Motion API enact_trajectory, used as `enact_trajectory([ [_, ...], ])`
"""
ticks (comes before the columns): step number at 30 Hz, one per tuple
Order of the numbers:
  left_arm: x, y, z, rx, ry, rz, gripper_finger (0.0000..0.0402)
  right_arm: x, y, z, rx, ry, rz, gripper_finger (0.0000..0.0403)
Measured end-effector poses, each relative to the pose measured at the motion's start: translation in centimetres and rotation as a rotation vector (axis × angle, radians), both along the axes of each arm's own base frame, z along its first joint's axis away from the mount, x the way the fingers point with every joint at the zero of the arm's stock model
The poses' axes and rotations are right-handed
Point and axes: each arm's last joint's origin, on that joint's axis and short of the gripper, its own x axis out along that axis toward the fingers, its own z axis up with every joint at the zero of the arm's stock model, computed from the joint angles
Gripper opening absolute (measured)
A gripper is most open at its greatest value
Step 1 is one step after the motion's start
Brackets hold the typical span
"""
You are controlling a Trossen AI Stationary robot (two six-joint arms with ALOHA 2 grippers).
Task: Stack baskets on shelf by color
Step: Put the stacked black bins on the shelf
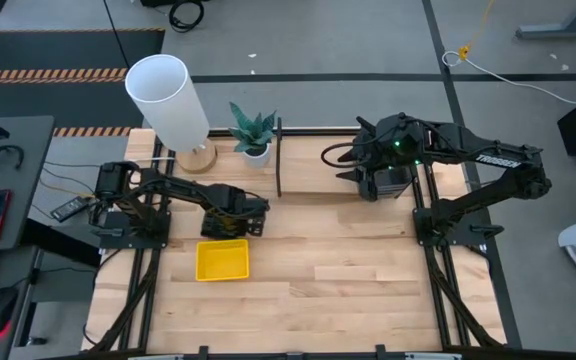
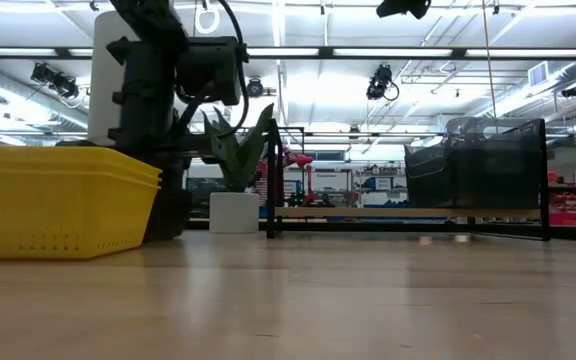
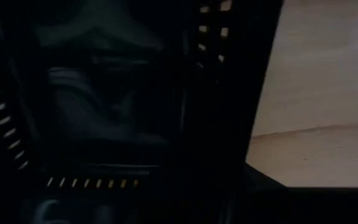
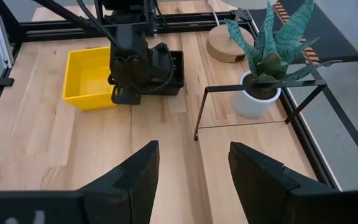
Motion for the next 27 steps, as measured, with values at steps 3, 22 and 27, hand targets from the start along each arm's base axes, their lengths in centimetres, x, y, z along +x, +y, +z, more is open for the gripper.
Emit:
enact_trajectory([
  [3,-0.1,-0.1,0.1,-0.004,0.010,-0.002,0.0016,0.0,0.0,0.0,0.000,0.000,0.001,0.0199],
  [22,0.9,-0.3,2.7,0.021,0.015,-0.111,0.0016,0.1,0.0,0.0,-0.017,0.004,0.021,0.0199],
  [27,1.5,-0.3,3.9,0.023,-0.001,-0.127,0.0012,0.1,0.0,0.0,-0.019,0.005,0.022,0.0199],
])
